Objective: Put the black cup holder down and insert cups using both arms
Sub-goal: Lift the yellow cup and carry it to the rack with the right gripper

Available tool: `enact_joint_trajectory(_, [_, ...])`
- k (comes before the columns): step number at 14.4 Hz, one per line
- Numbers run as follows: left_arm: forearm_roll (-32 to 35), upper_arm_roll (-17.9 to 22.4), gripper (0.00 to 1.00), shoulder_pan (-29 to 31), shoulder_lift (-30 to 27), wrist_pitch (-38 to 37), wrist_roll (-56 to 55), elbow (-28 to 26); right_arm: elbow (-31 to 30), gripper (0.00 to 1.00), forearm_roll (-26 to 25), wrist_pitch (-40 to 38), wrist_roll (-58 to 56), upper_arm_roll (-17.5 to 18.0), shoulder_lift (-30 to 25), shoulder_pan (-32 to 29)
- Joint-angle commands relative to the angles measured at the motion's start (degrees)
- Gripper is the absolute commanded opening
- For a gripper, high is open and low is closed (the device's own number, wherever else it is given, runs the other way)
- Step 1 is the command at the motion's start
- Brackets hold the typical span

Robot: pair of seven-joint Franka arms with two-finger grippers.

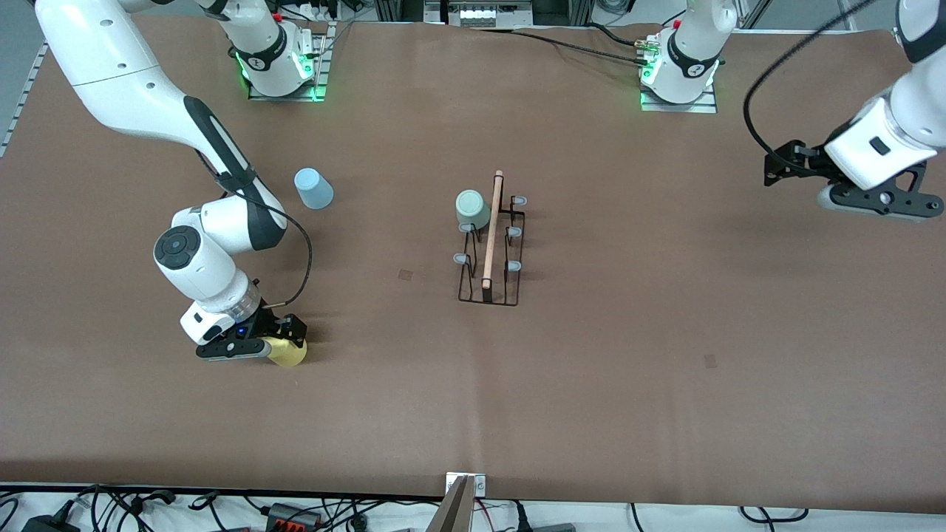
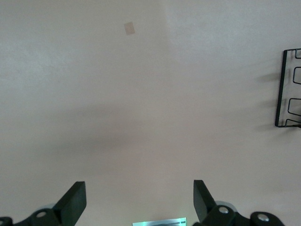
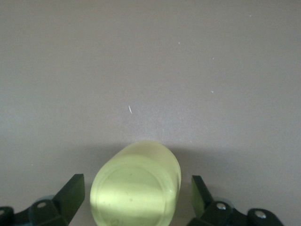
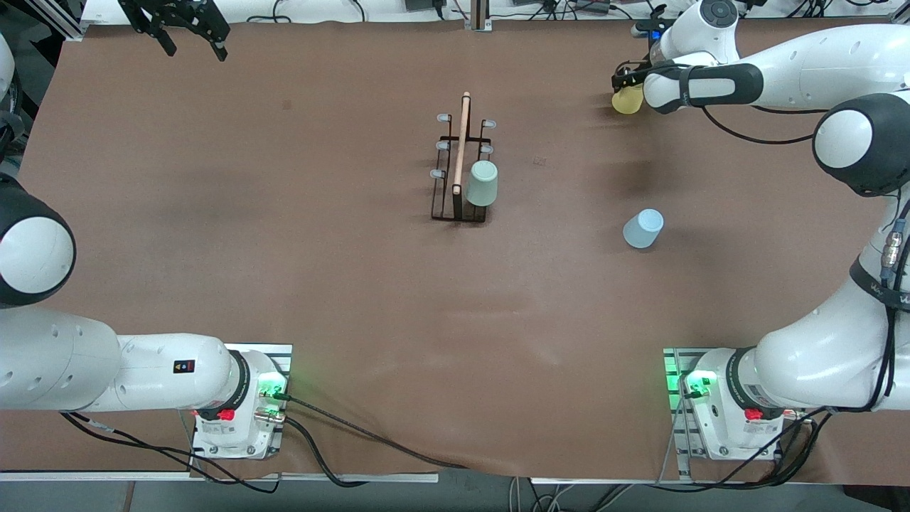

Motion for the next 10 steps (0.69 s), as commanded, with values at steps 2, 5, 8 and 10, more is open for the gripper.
enact_joint_trajectory(2, [-1.4,0.0,1.00,1.1,1.0,-1.2,1.0,3.8,0.8,0.83,-1.2,0.3,-0.3,-0.3,0.6,0.3])
enact_joint_trajectory(5, [-1.5,-0.2,1.00,1.2,1.0,-1.0,0.2,4.1,0.8,0.35,-1.4,0.2,-0.7,-0.3,0.5,0.3])
enact_joint_trajectory(8, [-1.5,0.0,1.00,2.3,1.1,-0.1,0.3,4.1,0.4,0.10,-1.8,-4.5,-1.1,-0.3,-3.6,0.4])
enact_joint_trajectory(10, [-1.5,-0.1,1.00,2.6,1.1,-0.2,0.3,4.1,0.4,0.09,-1.7,-13.2,-1.0,-0.1,-9.1,1.8])
